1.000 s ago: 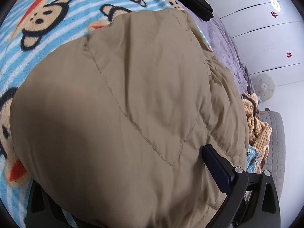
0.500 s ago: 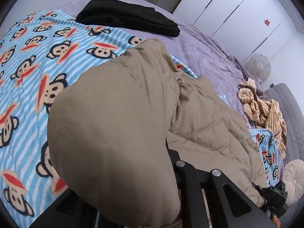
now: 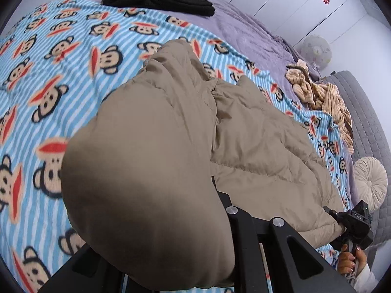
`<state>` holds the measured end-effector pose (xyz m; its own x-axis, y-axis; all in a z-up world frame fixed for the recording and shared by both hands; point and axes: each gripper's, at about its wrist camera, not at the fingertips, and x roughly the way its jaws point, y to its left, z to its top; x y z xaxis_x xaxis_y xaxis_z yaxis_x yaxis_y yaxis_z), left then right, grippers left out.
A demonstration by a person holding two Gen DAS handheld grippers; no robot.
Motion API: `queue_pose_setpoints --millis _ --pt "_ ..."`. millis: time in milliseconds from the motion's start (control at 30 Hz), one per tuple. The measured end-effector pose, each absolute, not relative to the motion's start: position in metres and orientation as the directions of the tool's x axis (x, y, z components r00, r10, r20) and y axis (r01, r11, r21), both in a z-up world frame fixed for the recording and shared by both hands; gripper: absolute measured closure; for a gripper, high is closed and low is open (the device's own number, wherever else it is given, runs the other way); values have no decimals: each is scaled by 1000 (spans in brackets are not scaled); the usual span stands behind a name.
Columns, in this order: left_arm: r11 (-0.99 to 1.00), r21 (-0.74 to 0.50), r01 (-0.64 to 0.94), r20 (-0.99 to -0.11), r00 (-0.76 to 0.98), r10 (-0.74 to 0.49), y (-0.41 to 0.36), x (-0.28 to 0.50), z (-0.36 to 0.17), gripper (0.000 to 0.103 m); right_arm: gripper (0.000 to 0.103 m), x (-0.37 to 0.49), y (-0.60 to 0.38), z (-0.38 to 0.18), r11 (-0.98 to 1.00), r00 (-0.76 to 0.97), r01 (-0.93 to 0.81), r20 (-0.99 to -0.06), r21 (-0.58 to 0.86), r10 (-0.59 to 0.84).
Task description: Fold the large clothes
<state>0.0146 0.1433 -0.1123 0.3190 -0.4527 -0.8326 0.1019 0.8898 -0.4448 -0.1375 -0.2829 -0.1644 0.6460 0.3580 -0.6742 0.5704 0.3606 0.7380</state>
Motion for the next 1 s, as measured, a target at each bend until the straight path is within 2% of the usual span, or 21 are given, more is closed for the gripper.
queue_pose_setpoints --millis 167,300,367,467,633,733,833,933,1000 --pt "878 -475 54 -845 251 -473 157 -30 -127 86 80 -174 -271 -166 362 588 621 -719 695 372" --pt "889 -449 -90 -878 229 -421 171 -52 -146 71 77 -207 -274 -188 318 570 645 -715 694 405" --pt "897 -425 -123 -891 234 -390 177 -60 -144 68 70 -213 -276 -199 307 553 662 -722 684 416" --pt "918 -376 -129 -908 250 -337 185 -70 -132 68 62 -221 -278 -202 299 539 678 -731 671 419" --pt "939 -294 -177 -936 255 -245 200 -85 -121 68 55 -227 -276 -186 380 469 695 -785 611 404" --pt "961 -185 -206 -955 269 -126 210 -94 -119 68 55 -227 -271 -171 465 417 685 -825 561 381" --pt "963 -157 -220 -969 222 -108 224 -97 -134 68 55 -223 -267 -165 526 352 697 -871 488 343" --pt "976 -53 -210 -990 139 -24 224 -98 -144 68 55 -230 -268 -167 525 321 716 -885 460 337" --pt "978 -68 -196 -989 146 -39 222 -104 -137 68 55 -233 -266 -167 528 305 720 -889 450 341"
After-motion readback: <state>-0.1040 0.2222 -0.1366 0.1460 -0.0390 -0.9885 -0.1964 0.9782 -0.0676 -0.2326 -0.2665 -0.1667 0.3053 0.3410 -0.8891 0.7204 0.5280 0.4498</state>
